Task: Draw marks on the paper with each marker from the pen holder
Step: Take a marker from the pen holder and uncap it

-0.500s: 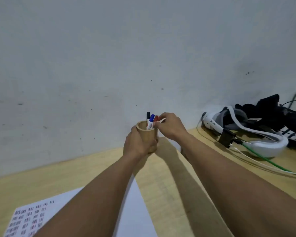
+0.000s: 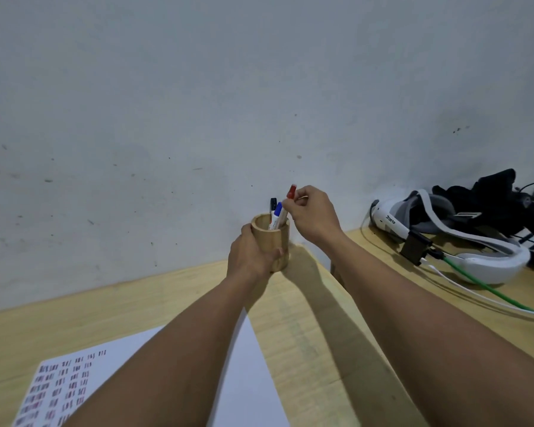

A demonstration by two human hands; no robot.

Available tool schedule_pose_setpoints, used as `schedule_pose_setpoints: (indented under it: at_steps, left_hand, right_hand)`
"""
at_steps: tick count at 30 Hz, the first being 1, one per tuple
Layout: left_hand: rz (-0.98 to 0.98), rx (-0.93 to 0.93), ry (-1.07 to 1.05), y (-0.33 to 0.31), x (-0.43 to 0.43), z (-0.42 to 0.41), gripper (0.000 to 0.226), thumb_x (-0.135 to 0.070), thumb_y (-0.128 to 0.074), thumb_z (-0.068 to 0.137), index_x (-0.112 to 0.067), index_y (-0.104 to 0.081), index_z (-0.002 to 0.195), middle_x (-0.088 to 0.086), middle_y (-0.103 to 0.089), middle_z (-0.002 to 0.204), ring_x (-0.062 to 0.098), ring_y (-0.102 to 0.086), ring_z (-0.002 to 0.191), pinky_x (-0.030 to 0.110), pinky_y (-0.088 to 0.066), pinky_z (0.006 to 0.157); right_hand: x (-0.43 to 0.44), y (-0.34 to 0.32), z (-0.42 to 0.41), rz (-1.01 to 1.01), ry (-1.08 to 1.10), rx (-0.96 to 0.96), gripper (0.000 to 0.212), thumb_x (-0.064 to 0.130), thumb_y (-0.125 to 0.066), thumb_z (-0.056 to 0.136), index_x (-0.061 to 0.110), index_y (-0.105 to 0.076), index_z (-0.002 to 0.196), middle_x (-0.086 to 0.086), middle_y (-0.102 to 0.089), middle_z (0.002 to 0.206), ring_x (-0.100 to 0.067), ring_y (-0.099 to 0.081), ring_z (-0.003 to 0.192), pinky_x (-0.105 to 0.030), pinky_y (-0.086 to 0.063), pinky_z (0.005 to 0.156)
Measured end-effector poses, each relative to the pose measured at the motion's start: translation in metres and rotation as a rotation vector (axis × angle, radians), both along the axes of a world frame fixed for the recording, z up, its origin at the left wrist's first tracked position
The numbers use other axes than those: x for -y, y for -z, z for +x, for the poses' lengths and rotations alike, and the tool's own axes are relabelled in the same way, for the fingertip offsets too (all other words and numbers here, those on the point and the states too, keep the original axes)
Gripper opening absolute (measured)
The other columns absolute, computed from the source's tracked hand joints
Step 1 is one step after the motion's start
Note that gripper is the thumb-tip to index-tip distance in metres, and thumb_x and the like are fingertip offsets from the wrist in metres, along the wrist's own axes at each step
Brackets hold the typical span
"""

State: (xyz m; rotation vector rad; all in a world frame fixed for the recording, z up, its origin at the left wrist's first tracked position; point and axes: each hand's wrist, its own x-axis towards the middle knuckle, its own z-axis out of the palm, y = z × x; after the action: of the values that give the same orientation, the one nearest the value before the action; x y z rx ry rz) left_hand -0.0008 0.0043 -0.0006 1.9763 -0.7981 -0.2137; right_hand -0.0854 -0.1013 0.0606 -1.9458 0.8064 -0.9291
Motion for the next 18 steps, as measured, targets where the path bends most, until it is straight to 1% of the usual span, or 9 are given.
schedule_pose_setpoints:
  at_steps: [3, 6, 7, 9, 11, 13, 15, 16, 18]
  left_hand:
    - [-0.002, -0.032, 0.001, -0.003, -0.004, -0.002, 0.07, -0.028, -0.079, 0.079, -0.018, -0.045, 0.14, 0.004, -0.062, 0.129, 0.025, -0.06, 0.11, 0.032, -0.049, 0.083]
    - [0.028, -0.038, 0.004, -0.01, -0.008, -0.004, 0.073, -0.023, -0.078, 0.081, -0.018, -0.041, 0.144, 0.008, -0.058, 0.136, 0.028, -0.057, 0.118, 0.028, -0.044, 0.084]
    - [0.039, -0.034, 0.003, -0.015, -0.012, -0.005, 0.077, -0.021, -0.077, 0.082, -0.017, -0.038, 0.148, 0.009, -0.055, 0.14, 0.029, -0.054, 0.124, 0.028, -0.043, 0.086]
    - [0.037, -0.006, -0.022, -0.026, -0.023, -0.005, 0.081, -0.018, -0.074, 0.085, -0.016, -0.031, 0.153, 0.011, -0.049, 0.148, 0.029, -0.048, 0.133, 0.033, -0.044, 0.098]
    - [-0.023, 0.043, -0.072, -0.038, -0.039, -0.004, 0.07, -0.019, -0.068, 0.09, -0.017, -0.036, 0.152, 0.009, -0.051, 0.146, 0.027, -0.05, 0.132, 0.035, -0.044, 0.103]
    - [-0.099, 0.103, -0.137, -0.053, -0.061, -0.004, 0.052, -0.019, -0.062, 0.093, -0.018, -0.049, 0.144, 0.006, -0.059, 0.136, 0.023, -0.056, 0.123, 0.031, -0.046, 0.098]
    - [-0.202, 0.139, -0.202, -0.07, -0.087, -0.003, 0.04, -0.015, -0.055, 0.094, -0.018, -0.059, 0.134, 0.002, -0.067, 0.122, 0.018, -0.061, 0.111, 0.024, -0.044, 0.088]
    - [-0.251, 0.135, -0.224, -0.079, -0.101, -0.003, 0.039, -0.012, -0.051, 0.094, -0.018, -0.061, 0.132, 0.001, -0.069, 0.117, 0.017, -0.062, 0.107, 0.02, -0.042, 0.083]
    - [-0.314, 0.102, -0.231, -0.096, -0.129, -0.001, 0.044, -0.007, -0.048, 0.092, -0.019, -0.061, 0.132, -0.002, -0.069, 0.112, 0.014, -0.064, 0.1, 0.014, -0.043, 0.073]
  right_hand:
    - [-0.006, -0.014, -0.002, -0.066, 0.005, 0.002, 0.013, 0.023, -0.06, 0.097, 0.015, -0.06, 0.108, 0.009, -0.064, 0.086, -0.007, -0.06, 0.077, -0.02, -0.04, 0.059]
    - [-0.015, -0.031, -0.007, -0.163, 0.023, 0.034, 0.022, 0.025, -0.055, 0.1, 0.015, -0.06, 0.118, 0.007, -0.064, 0.096, -0.012, -0.061, 0.088, -0.015, -0.039, 0.06]
    - [-0.019, -0.038, -0.008, -0.195, 0.02, 0.049, 0.024, 0.026, -0.054, 0.101, 0.015, -0.06, 0.122, 0.006, -0.063, 0.099, -0.014, -0.061, 0.091, -0.015, -0.039, 0.06]
    - [-0.03, -0.049, -0.009, -0.251, -0.005, 0.066, 0.026, 0.026, -0.052, 0.103, 0.014, -0.059, 0.126, 0.004, -0.063, 0.105, -0.016, -0.061, 0.093, -0.016, -0.039, 0.06]
    - [-0.043, -0.058, -0.007, -0.319, -0.05, 0.059, 0.026, 0.025, -0.051, 0.104, 0.015, -0.061, 0.126, 0.004, -0.064, 0.104, -0.019, -0.061, 0.097, -0.022, -0.041, 0.064]
    - [-0.056, -0.062, -0.005, -0.37, -0.114, 0.036, 0.026, 0.025, -0.052, 0.104, 0.018, -0.065, 0.125, 0.002, -0.067, 0.101, -0.021, -0.062, 0.1, -0.023, -0.042, 0.065]
    - [-0.073, -0.064, -0.004, -0.383, -0.18, -0.014, 0.026, 0.025, -0.053, 0.104, 0.018, -0.068, 0.125, -0.002, -0.069, 0.104, -0.023, -0.065, 0.095, -0.022, -0.046, 0.063]
    - [-0.082, -0.064, -0.004, -0.388, -0.212, -0.05, 0.026, 0.023, -0.054, 0.104, 0.018, -0.07, 0.124, -0.003, -0.07, 0.106, -0.024, -0.066, 0.095, -0.025, -0.049, 0.067]
    - [-0.1, -0.063, -0.003, -0.413, -0.282, -0.14, 0.025, 0.022, -0.057, 0.103, 0.018, -0.073, 0.122, -0.004, -0.073, 0.109, -0.025, -0.066, 0.099, -0.034, -0.051, 0.077]
